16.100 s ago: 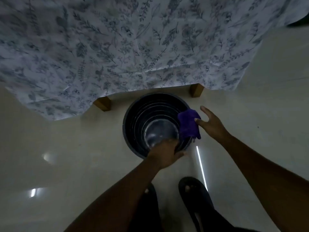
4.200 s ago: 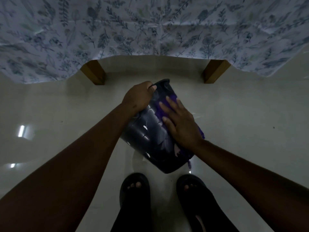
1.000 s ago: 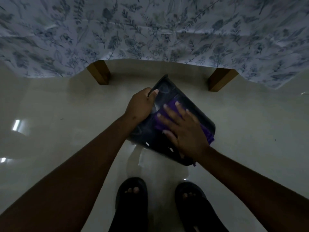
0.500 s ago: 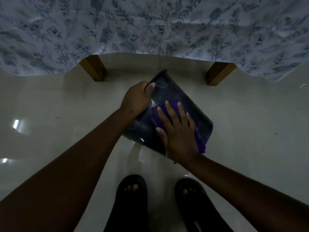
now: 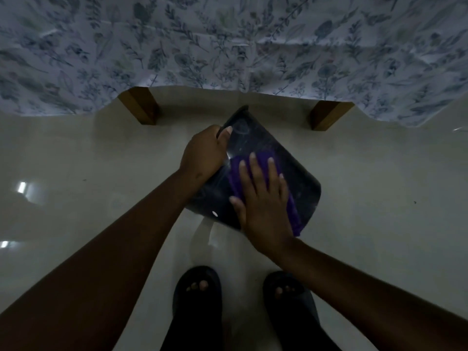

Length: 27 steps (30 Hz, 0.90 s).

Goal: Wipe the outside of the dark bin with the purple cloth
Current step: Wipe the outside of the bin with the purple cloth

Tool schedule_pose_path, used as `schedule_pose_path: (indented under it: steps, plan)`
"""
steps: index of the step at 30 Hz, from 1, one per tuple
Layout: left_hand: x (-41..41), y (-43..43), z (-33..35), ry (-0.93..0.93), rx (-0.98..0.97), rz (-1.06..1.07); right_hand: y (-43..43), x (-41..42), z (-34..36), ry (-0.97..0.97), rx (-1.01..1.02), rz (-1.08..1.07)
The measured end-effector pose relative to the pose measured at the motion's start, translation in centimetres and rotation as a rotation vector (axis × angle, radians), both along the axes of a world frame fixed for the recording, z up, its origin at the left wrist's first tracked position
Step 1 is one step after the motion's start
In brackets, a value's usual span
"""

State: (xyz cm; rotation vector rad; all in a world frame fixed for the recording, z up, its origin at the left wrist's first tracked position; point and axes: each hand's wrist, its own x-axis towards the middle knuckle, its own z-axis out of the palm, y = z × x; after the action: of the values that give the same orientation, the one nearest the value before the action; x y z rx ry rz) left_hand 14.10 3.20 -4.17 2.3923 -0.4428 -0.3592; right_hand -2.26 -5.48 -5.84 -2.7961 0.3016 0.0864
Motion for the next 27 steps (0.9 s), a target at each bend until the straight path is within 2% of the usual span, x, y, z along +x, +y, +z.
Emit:
schedule_pose_path:
  steps: [2,5,7,10,12,15,18,20,23,25,27]
  plan:
    - [0.3,-0.3,0.2,0.003,-0.010,-0.015,-0.5,-0.2,-0.5,-0.014,-0.034,0.048]
    - [0.1,-0.4,0.8,0.021,-0.052,-0.032,-2.9,2.6,-0.3,-0.064,0.009,-0.039]
    - [-0.5,-0.4,0.8,0.046,-0.056,-0.046,-5.5,5.2,0.2,-0.105,0.135,-0.150]
    - [-0.8,-0.5,0.8,0.077,-0.023,-0.049,-7.4,7.6,0.2,-0.047,0.327,-0.302]
    - [0.1,-1.3,1.0,0.095,0.045,-0.091,-5.5,6.7,0.3,-0.029,0.264,-0.324]
    - [1.3,-2.9,1.3,0.122,0.132,-0.197,-1.9,3.0,0.8,-0.033,0.181,-0.241]
    - [1.1,-2.6,1.8,0.127,0.085,-0.186,-3.3,2.7,1.1,-0.109,0.190,-0.215]
    - [0.1,-1.1,1.8,0.146,0.040,-0.186,-5.9,4.6,-0.2,-0.103,0.241,-0.218]
    - [-1.9,1.2,1.7,0.146,-0.031,-0.120,-8.7,6.9,-1.6,-0.004,0.398,-0.354]
    - [-2.1,1.1,1.5,0.106,-0.016,-0.081,-6.9,6.0,-1.4,-0.027,0.298,-0.370]
    - [-1.4,0.1,1.3,0.086,0.032,-0.099,-3.3,3.1,-0.5,-0.083,0.158,-0.227]
